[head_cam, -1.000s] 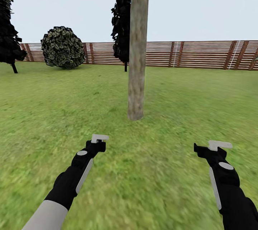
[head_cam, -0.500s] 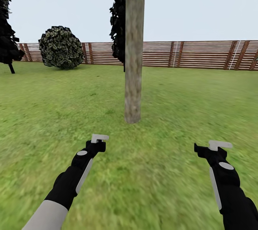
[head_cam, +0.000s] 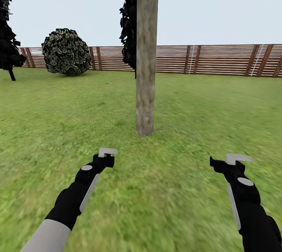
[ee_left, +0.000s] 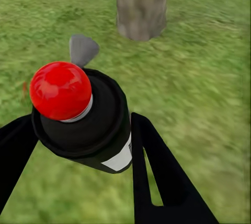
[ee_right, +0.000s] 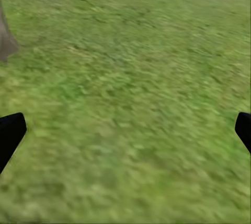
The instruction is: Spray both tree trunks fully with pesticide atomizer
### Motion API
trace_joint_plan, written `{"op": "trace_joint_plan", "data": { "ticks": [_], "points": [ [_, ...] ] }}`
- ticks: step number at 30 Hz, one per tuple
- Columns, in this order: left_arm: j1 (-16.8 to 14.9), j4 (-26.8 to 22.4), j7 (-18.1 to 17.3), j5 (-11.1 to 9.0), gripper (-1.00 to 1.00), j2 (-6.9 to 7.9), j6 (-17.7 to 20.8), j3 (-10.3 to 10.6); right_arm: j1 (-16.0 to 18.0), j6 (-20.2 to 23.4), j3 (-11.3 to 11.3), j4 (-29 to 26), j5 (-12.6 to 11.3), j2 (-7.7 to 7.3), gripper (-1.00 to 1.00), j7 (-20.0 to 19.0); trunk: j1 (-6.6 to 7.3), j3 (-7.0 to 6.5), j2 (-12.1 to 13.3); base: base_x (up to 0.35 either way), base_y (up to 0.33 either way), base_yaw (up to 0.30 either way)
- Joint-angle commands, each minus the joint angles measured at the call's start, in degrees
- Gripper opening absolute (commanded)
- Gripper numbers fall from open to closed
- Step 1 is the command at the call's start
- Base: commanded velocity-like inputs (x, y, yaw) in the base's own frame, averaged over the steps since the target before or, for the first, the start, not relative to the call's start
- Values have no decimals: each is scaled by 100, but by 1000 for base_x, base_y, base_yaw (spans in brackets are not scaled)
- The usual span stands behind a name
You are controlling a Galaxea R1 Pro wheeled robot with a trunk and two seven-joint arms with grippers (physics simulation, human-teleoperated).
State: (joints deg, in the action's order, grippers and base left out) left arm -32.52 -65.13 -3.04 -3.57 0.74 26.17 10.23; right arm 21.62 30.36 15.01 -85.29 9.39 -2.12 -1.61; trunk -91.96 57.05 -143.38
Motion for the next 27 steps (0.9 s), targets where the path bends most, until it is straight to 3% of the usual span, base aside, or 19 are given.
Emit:
{"op": "trace_joint_plan", "data": {
  "ticks": [1, 3, 4, 5, 6, 10, 11, 13, 15, 17, 19, 20, 24, 27],
  "points": [
    [0, 1, -267, 25, -100, 46, 1, 0, 0, -2, -105, 6, -2, -6, 100, -144, 0, 0, 0, 2, 0, 0],
    [-14, 6, -1455, 152, -100, 246, -3, 8, 0, -8, -535, 17, -21, -22, 100, -791, 0, 0, 0, 1, 0, 0],
    [-24, 9, -2129, 358, -100, 377, -6, 5, 0, -6, -692, 31, -24, -25, 100, -1142, 0, 0, 0, 0, 0, 0],
    [-34, 13, -3050, 753, -100, 563, -12, 1, 0, -7, -855, 125, -25, -26, 100, -1633, 0, 0, 0, 0, 0, 0],
    [-36, 14, -3327, 888, -100, 615, -15, 0, 0, -7, -898, 194, -25, -27, 100, -1798, 0, 0, 0, 0, 0, 0],
    [-54, 10, -5080, 1944, -100, 878, -68, -7, 17, -9, -1125, 1229, -11, -28, 100, -3224, 0, 0, 0, 0, 0, 0],
    [-55, 8, -5259, 2071, -100, 902, -75, -8, 26, -9, -1139, 1384, -3, -29, 100, -3403, 0, 0, 0, 0, 0, 0],
    [-60, 3, -6113, 2668, -100, 991, -126, -11, 93, -9, -1178, 1922, 31, -32, 100, -4163, 0, 0, 0, 0, 0, 0],
    [-61, 2, -6573, 2986, -100, 1016, -278, -12, 147, -11, -1190, 2061, 42, -33, 100, -4421, 0, 0, 0, 0, 0, 0],
    [-61, 1, -7292, 3336, -100, 1020, -739, -8, 196, -12, -1204, 2161, 52, -33, 100, -4751, 0, 0, 0, 0, 0, 0],
    [-61, 1, -7683, 3427, -100, 1009, -950, -1, 209, -12, -1216, 2185, 57, -29, 100, -5042, 0, 0, 0, 0, 0, 0],
    [-62, 0, -7989, 3483, -100, 1003, -1093, 7, 223, -12, -1223, 2200, 61, -31, 100, -5492, 0, 0, 0, 0, 0, 0],
    [-62, 6, -8165, 3513, -100, 999, -1236, 66, 382, -12, -1227, 2208, 62, -33, 100, -6093, 0, 0, 0, 0, 0, 0],
    [-61, 8, -8207, 3519, -100, 994, -1449, 362, 457, -12, -1228, 2209, 68, -34, 100, -6491, 0, 0, 0, 0, 0, 0]
  ]
}}
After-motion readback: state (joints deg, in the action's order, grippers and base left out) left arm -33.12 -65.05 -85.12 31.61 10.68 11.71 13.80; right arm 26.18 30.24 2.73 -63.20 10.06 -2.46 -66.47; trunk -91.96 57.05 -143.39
